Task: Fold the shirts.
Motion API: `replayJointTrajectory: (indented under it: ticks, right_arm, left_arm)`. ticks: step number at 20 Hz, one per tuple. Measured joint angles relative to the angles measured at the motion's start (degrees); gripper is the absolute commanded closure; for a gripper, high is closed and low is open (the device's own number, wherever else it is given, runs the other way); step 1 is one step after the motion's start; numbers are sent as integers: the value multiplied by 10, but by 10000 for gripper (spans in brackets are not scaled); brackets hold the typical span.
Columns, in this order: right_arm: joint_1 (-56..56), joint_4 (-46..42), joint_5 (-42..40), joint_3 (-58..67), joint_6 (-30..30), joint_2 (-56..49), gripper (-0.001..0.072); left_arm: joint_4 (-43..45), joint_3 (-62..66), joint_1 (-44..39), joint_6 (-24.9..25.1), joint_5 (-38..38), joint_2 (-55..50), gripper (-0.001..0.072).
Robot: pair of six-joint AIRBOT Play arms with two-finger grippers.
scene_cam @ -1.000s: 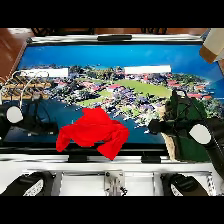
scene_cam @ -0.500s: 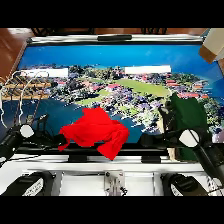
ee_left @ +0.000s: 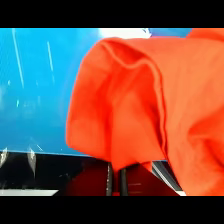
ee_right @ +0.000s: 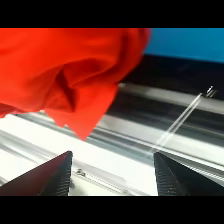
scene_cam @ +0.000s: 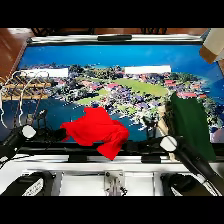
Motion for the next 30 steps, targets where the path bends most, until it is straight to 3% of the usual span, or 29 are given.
replayJointTrajectory:
  ticks: [12,13,14,15,19,23,26,30]
  right_arm:
    - [148,99,-164,68,-39,-203,108]
    - [151,107,-169,77,-39,-217,202]
    - [153,111,-175,84,-38,-229,503]
    - [155,109,-176,92,-36,-239,644]
    - [157,94,-163,142,-31,-244,647]
    - [151,-84,-36,249,-4,-171,647]
    - [125,-257,73,367,32,-73,647]
    - [93,-424,101,521,88,65,647]
  left_arm:
    - [8,2,0,11,7,15,665]
    - [6,2,0,11,6,19,665]
    - [5,2,0,12,6,23,666]
    - [4,2,0,12,5,27,665]
    - [5,27,0,28,-5,50,668]
    - [50,143,0,57,-45,94,668]
    - [113,285,0,42,-67,146,669]
    - [163,485,0,5,-57,217,669]
